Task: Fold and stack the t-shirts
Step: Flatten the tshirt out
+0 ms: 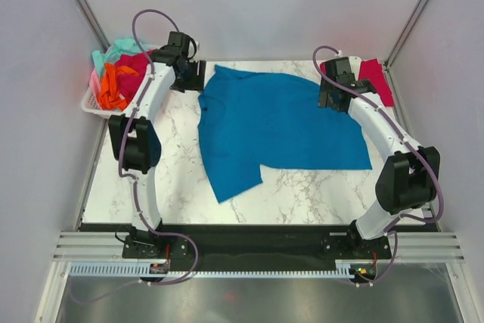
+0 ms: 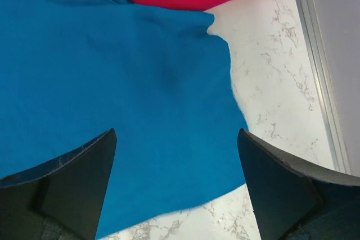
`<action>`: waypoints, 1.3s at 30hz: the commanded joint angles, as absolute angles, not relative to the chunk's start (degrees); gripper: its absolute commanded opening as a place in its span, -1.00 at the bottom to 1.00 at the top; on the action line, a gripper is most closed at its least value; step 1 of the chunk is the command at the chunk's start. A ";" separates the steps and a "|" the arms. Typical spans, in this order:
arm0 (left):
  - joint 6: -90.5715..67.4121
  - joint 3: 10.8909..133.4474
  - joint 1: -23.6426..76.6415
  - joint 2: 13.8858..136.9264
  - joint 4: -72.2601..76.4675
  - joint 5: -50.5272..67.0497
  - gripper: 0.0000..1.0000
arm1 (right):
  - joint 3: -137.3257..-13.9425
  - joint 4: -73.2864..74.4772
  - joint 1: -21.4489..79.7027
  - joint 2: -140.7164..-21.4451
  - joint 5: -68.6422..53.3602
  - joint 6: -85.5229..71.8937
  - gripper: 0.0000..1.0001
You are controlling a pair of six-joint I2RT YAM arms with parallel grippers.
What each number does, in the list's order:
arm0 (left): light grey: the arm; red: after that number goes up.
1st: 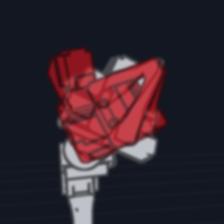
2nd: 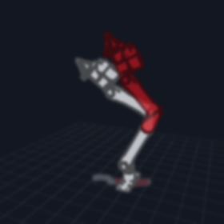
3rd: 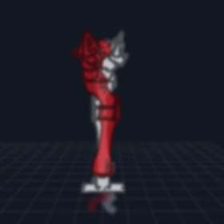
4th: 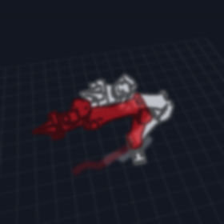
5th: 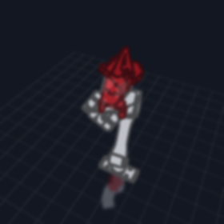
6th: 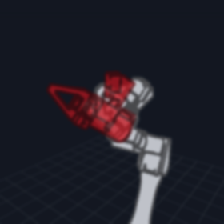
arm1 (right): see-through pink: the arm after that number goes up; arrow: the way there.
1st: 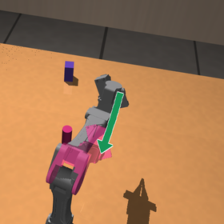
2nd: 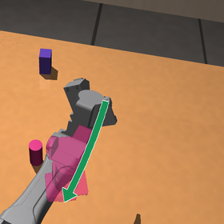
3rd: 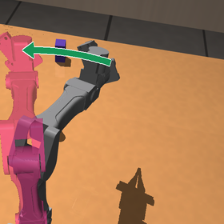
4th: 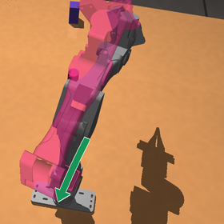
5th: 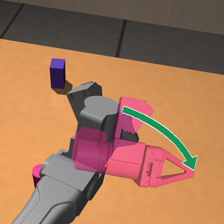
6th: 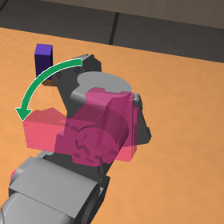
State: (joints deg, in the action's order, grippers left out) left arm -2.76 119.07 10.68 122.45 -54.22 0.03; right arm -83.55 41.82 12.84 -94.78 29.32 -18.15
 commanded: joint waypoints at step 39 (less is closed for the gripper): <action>-32.16 49.85 19.25 85.02 -26.27 1.32 -0.96 | -44.31 27.69 1.77 -70.58 10.46 -27.94 0.96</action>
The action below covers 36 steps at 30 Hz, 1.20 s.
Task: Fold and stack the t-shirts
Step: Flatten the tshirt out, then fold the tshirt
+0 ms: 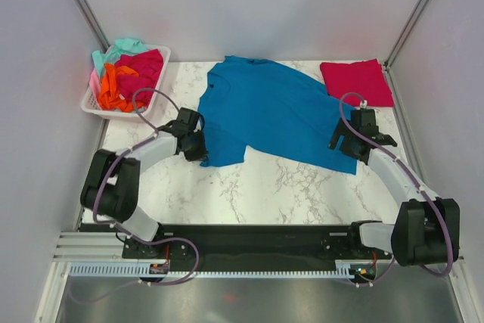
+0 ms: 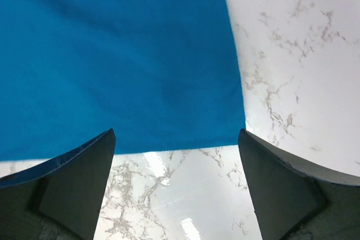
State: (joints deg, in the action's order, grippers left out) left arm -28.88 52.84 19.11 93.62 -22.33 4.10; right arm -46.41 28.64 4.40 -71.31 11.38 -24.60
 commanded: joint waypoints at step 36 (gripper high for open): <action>-55.99 27.33 23.91 34.02 -38.59 0.09 -0.96 | -21.62 35.51 -4.13 -48.25 4.05 -47.02 0.48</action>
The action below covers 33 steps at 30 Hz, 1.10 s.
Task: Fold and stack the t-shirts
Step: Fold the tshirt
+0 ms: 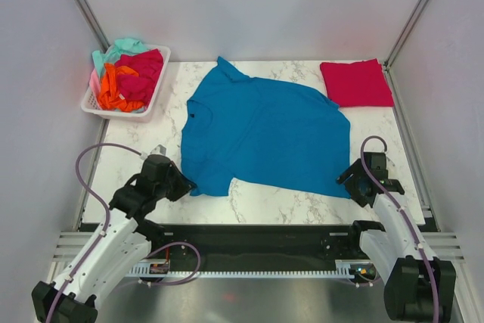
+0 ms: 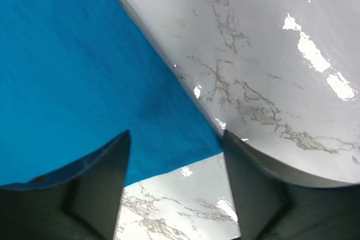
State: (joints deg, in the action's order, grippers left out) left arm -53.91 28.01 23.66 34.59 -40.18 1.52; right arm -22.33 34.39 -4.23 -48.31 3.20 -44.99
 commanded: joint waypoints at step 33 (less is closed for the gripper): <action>-36.05 55.53 23.56 53.41 -47.72 -0.27 -0.93 | -39.54 42.11 -3.60 -51.03 1.93 -42.72 -1.00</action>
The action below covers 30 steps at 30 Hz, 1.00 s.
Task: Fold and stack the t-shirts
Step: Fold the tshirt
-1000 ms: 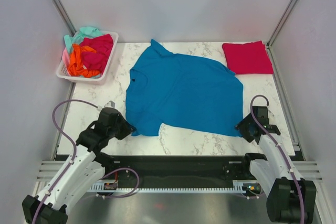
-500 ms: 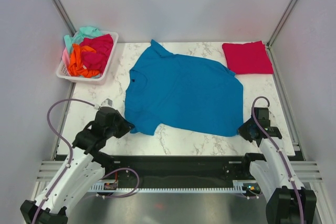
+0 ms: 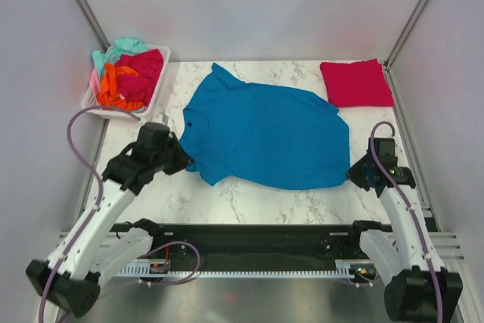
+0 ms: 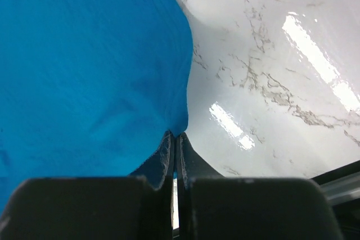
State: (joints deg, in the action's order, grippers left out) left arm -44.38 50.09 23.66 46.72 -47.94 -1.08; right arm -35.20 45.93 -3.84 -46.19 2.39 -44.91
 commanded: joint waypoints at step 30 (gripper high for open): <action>-12.40 126.08 13.80 127.34 -64.50 -0.26 -0.12 | -66.88 28.30 -8.26 -99.40 0.98 -33.93 -0.75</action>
State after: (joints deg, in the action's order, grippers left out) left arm -16.73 116.86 14.61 123.61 -57.47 -0.97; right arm -63.57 30.30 -6.90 -97.23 2.24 -35.35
